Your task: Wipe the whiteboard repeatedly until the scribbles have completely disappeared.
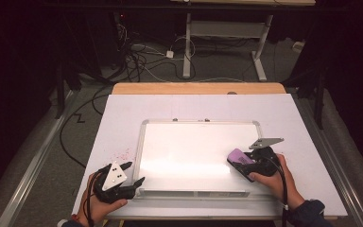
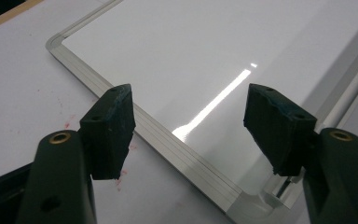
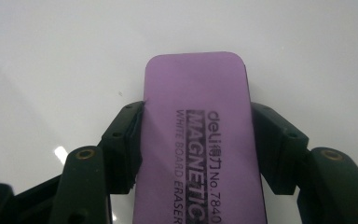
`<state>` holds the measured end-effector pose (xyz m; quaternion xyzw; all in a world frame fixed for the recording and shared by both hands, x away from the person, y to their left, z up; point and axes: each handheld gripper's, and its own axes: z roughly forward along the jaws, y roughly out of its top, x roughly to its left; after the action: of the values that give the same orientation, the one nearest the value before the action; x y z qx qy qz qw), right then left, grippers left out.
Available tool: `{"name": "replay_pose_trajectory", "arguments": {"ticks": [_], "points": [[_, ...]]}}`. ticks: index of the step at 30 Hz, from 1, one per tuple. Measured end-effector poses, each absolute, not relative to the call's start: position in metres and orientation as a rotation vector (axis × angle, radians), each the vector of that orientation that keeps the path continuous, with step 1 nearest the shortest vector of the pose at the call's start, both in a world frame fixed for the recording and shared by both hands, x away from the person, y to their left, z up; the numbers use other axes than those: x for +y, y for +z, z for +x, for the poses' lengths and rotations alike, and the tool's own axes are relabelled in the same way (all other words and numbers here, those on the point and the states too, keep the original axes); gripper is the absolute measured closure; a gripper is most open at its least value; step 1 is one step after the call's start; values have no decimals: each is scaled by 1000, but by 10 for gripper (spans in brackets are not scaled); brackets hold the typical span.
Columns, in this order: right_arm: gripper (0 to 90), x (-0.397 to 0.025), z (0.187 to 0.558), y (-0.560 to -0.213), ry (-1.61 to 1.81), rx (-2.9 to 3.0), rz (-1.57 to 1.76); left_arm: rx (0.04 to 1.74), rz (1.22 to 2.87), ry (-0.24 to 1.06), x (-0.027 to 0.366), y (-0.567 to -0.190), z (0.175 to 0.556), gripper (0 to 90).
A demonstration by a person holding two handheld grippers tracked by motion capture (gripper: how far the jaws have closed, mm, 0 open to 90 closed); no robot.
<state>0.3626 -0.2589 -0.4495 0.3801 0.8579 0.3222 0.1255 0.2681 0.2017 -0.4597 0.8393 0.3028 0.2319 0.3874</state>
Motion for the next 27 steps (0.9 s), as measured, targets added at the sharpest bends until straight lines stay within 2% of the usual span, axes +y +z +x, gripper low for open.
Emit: {"name": "replay_pose_trajectory", "arguments": {"ticks": [13,19,27], "points": [[413,-264,364,-447,929,2486,1108,771,2140,590,202,-460,269,322],[412,-272,373,-444,990,2422,1208,769,2142,586,201,-460,269,322],[408,-265,377,-448,976,2458,1184,768,2145,580,201,-461,269,322]]}}
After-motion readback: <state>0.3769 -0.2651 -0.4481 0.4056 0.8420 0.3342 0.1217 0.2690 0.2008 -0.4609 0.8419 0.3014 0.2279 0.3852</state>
